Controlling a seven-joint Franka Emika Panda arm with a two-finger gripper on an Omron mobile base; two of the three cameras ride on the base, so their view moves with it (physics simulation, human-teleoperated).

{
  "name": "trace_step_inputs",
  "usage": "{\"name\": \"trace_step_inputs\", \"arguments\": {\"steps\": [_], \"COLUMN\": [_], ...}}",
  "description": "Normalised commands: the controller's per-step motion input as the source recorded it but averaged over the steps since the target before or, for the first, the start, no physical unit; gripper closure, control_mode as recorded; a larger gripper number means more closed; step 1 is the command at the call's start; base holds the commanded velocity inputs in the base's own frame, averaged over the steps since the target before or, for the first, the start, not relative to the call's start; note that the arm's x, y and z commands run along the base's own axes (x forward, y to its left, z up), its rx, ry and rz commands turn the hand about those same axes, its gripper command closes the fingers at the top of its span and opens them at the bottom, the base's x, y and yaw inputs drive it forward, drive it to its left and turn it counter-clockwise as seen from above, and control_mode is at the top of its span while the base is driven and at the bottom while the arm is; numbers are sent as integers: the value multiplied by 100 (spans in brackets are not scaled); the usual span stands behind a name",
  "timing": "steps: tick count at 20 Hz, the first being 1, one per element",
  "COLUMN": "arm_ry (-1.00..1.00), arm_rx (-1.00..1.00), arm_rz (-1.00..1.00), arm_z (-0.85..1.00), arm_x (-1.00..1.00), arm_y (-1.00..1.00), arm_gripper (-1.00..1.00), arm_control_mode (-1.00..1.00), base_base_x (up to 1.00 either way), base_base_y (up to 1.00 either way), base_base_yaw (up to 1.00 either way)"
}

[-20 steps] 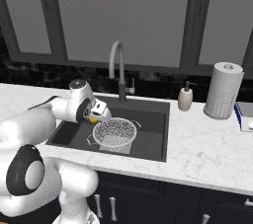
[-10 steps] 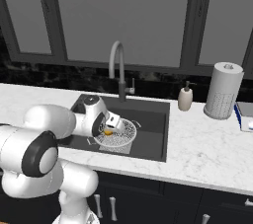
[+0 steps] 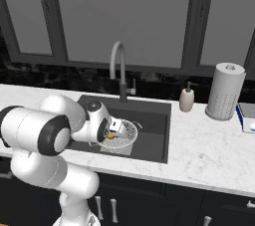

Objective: Put the colander in the sink, put the tangerine in the colander, and turn on the sink faucet and pour water over the colander.

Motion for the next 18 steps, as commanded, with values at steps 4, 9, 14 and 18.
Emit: {"name": "trace_step_inputs", "arguments": {"steps": [4,9,14,18], "arm_ry": [0,0,0,0], "arm_rx": [0,0,0,0], "arm_rz": [0,0,0,0], "arm_z": [-21,-22,-1,0], "arm_x": [18,9,1,0], "arm_y": [0,0,-3,0], "arm_gripper": [100,-100,-100,-100], "arm_control_mode": [-100,-100,-100,-100], "base_base_x": [0,0,0,0], "base_base_y": [0,0,0,0], "base_base_yaw": [0,0,0,0]}}
